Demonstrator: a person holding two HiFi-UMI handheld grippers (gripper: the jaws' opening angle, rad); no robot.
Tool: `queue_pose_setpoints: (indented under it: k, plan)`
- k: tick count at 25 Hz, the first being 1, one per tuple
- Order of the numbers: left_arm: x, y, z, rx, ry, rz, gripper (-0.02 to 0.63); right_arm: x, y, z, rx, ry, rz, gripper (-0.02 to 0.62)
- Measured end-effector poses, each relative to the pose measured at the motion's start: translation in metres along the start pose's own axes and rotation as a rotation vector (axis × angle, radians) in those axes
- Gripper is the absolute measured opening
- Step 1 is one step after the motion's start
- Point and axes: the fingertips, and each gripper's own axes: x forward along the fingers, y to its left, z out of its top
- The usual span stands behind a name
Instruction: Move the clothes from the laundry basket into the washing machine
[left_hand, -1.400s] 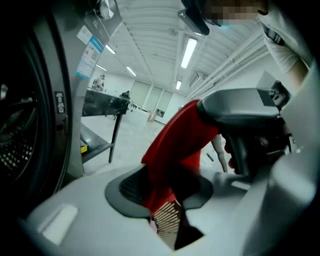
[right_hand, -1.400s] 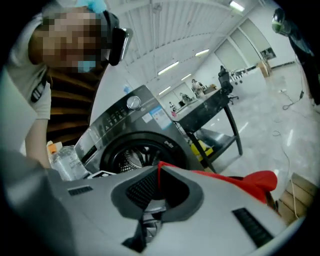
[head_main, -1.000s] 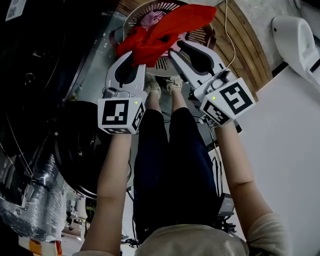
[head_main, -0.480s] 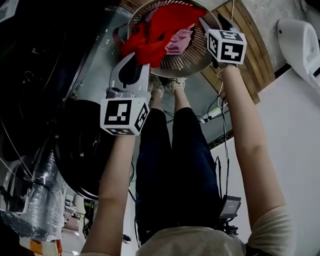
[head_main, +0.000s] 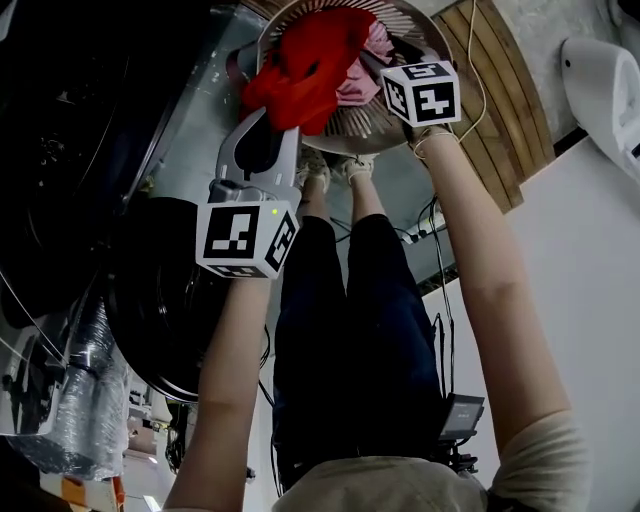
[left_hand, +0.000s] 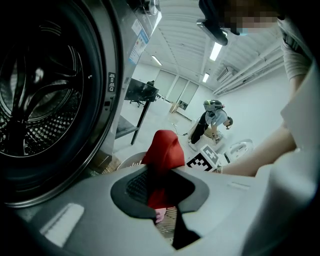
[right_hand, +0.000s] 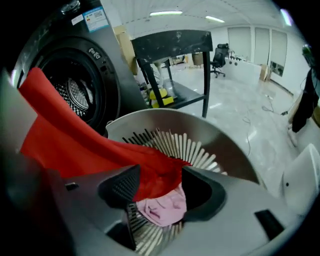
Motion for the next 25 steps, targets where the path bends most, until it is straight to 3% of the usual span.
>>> queue_pose_setpoints:
  k: [2, 7, 8, 10, 11, 16, 20, 21, 23, 25]
  plan:
    - [-0.007, -0.001, 0.001, -0.004, -0.002, 0.001, 0.057, 0.013, 0.018, -0.007, -0.006, 0.005, 0.05, 0.245]
    - [-0.021, -0.004, -0.003, -0.011, 0.012, -0.002, 0.057, 0.041, 0.072, -0.008, -0.166, 0.004, 0.22, 0.245]
    - [-0.021, -0.004, -0.004, -0.01, 0.015, -0.002, 0.057, 0.044, 0.081, -0.007, -0.176, -0.001, 0.258, 0.213]
    - [-0.022, -0.001, -0.006, -0.012, 0.017, 0.005, 0.057, 0.047, 0.094, -0.003, -0.179, -0.009, 0.323, 0.027]
    - [-0.023, 0.001, -0.007, -0.013, 0.013, 0.009, 0.057, 0.047, 0.098, -0.002, -0.178, -0.012, 0.345, 0.01]
    - [-0.022, 0.015, -0.008, -0.014, 0.004, 0.041, 0.057, 0.017, 0.103, 0.015, -0.149, -0.102, 0.405, 0.008]
    - [-0.03, 0.015, -0.003, -0.025, -0.016, 0.046, 0.057, 0.001, 0.088, 0.025, -0.211, -0.157, 0.324, 0.009]
    - [-0.032, 0.014, -0.002, -0.026, -0.017, 0.047, 0.057, 0.005, 0.084, 0.024, -0.209, -0.138, 0.321, 0.044]
    - [-0.039, 0.014, -0.001, -0.025, -0.015, 0.051, 0.057, 0.019, 0.081, 0.017, -0.223, -0.075, 0.336, 0.183]
    - [-0.047, 0.015, -0.002, -0.017, -0.007, 0.054, 0.057, 0.032, 0.083, 0.01, -0.331, -0.023, 0.334, 0.204]
